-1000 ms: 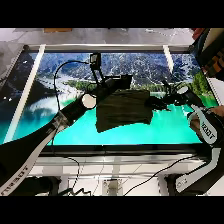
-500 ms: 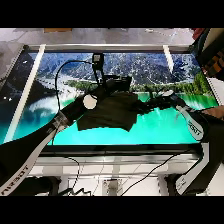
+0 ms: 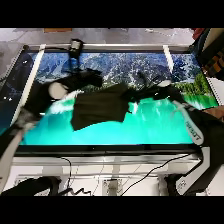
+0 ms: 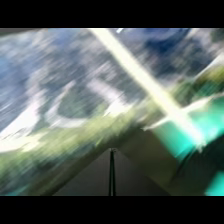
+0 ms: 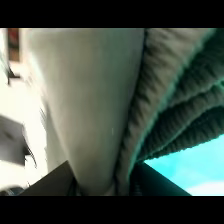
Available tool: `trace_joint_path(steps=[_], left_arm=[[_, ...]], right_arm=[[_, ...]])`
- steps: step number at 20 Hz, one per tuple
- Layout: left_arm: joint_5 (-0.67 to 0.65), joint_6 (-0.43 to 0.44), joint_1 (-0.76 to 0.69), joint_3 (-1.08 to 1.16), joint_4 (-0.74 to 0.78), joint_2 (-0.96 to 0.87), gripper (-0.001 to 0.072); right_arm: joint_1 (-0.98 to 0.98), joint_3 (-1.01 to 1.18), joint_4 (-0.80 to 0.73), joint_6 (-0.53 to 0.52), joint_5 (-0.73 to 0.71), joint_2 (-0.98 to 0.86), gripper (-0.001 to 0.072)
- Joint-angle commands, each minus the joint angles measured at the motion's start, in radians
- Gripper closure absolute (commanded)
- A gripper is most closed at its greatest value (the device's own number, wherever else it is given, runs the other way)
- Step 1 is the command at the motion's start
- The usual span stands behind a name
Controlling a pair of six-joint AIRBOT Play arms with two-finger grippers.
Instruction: Fold the clothes and pants, and hang the long-sleeved shirts on hangers.
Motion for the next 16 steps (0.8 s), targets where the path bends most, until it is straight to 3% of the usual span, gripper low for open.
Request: trace_joint_path(steps=[1,3,6,11,16], left_arm=[[-0.393,-0.001,0.169,0.001,0.078,0.143,0.0691],[-0.515,-0.001,0.246,0.001,0.078,0.211,0.0691],[-0.595,-0.001,0.313,0.001,0.078,0.292,0.0691],[-0.6,-0.001,0.325,0.001,0.078,0.347,0.0691],[-0.6,-0.001,0.325,0.001,0.077,0.344,0.0691]], right_arm=[[-0.179,0.053,0.016,0.132,0.04,0.145,0.0678],[-0.328,0.053,-0.019,0.194,0.044,0.264,0.0678],[-0.581,0.053,-0.197,0.338,0.054,0.442,0.0678],[-1.013,0.052,-0.606,0.543,0.155,0.668,0.0678],[-1.326,0.047,-1.046,0.625,0.356,0.732,0.0678]])
